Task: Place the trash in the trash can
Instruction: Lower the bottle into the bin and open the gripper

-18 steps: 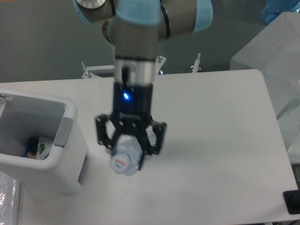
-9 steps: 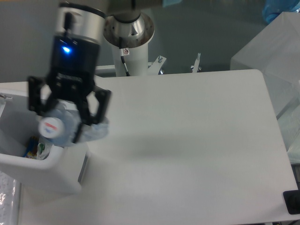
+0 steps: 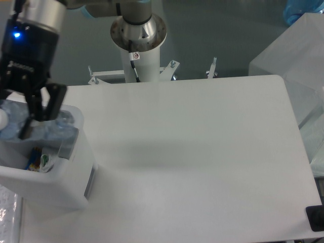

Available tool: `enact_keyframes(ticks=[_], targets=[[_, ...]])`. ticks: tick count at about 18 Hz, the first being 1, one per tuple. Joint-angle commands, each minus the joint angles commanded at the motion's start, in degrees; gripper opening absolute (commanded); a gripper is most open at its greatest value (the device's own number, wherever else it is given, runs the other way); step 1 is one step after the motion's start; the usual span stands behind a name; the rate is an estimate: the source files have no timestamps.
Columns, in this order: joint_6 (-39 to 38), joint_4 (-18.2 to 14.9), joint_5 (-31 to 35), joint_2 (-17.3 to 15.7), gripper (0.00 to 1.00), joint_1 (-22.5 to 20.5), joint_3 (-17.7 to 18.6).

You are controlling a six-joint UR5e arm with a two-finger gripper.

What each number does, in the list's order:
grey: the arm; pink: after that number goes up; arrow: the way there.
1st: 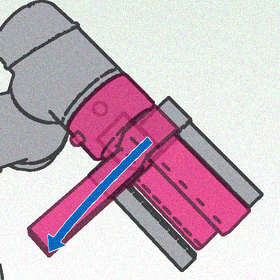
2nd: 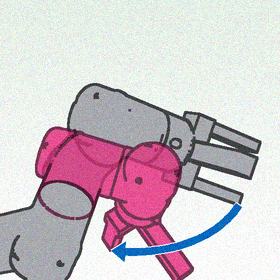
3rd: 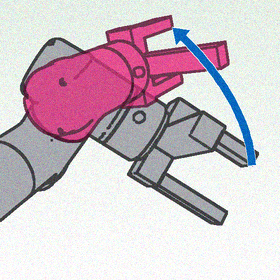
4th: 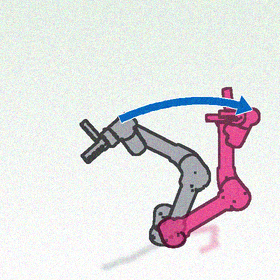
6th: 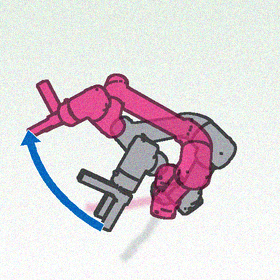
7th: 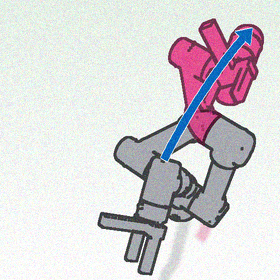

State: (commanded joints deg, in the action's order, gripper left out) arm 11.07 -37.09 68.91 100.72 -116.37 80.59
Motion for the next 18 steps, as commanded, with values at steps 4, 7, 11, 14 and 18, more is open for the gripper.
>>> enact_keyframes(ticks=[4,7,11,14,18], targets=[[0.1,0.0,-0.1,0.7,0.63,1.5,0.9],[0.5,0.0,0.1,0.6,0.7,1.5,1.6],[0.6,0.0,0.1,0.4,0.7,1.6,2.1],[0.7,0.0,0.1,-0.2,0.7,1.6,3.2],[1.8,0.0,0.2,-2.4,0.7,1.5,6.7]])
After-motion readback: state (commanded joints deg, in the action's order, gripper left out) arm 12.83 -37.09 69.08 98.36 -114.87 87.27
